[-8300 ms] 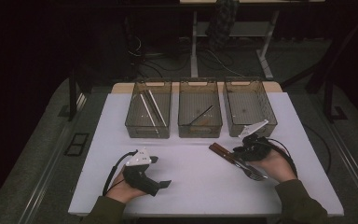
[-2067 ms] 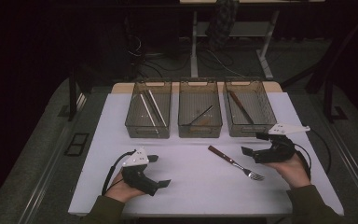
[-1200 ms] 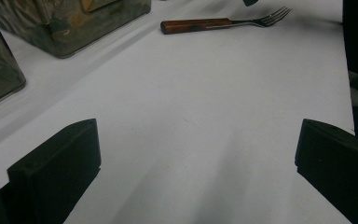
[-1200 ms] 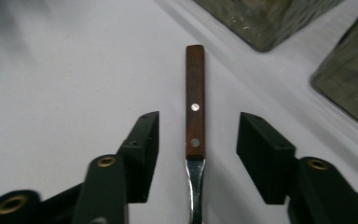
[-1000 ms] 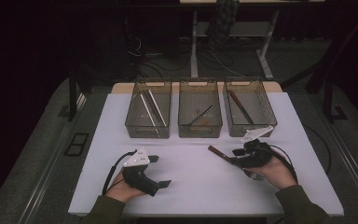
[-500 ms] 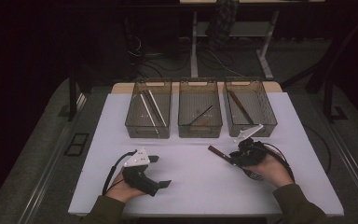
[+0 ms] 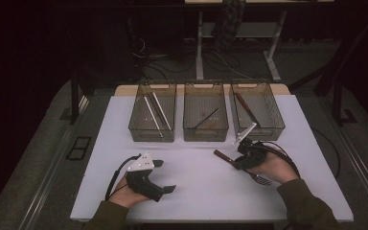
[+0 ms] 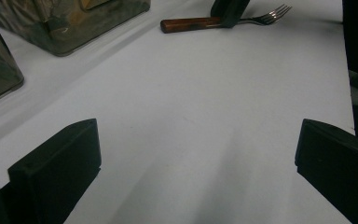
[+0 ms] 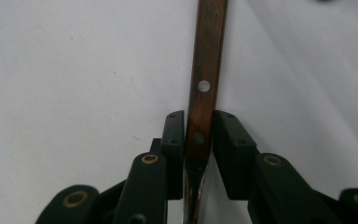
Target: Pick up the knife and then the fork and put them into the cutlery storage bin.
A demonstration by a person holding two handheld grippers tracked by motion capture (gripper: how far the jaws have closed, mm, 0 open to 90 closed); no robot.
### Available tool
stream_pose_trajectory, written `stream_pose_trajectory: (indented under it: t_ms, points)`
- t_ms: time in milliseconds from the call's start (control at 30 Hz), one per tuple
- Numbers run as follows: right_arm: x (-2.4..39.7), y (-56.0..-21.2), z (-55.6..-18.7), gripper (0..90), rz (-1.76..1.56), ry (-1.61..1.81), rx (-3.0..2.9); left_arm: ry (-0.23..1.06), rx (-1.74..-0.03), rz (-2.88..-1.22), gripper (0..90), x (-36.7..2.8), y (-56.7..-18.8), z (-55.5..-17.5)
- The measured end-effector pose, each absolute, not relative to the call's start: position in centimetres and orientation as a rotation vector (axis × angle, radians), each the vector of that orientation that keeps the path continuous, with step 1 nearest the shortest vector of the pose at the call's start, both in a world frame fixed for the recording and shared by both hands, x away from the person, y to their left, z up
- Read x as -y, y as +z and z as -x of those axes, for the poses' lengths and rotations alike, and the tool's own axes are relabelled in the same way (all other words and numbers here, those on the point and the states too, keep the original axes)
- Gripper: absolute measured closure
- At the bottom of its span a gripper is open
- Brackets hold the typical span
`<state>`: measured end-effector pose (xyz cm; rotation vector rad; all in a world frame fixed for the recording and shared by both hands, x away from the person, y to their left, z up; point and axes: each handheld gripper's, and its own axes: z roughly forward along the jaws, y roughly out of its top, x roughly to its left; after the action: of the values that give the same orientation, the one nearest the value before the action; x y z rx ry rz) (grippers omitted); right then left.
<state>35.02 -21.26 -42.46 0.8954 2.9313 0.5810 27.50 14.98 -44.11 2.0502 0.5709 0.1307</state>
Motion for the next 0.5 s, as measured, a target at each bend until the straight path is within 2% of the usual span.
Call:
stream_pose_trajectory:
  t_ms: [233,500]
  points:
    - [18.8,-41.9,-36.0,72.8,-0.844,0.285,-3.008,0.131,-0.568,-2.049,0.0,-15.0,-44.1,-27.5]
    - [17.9,-41.9,-36.8,76.8,-0.839,0.157,-3.043,0.131,-0.566,-2.049,0.0,-15.0,-44.1,-27.4]
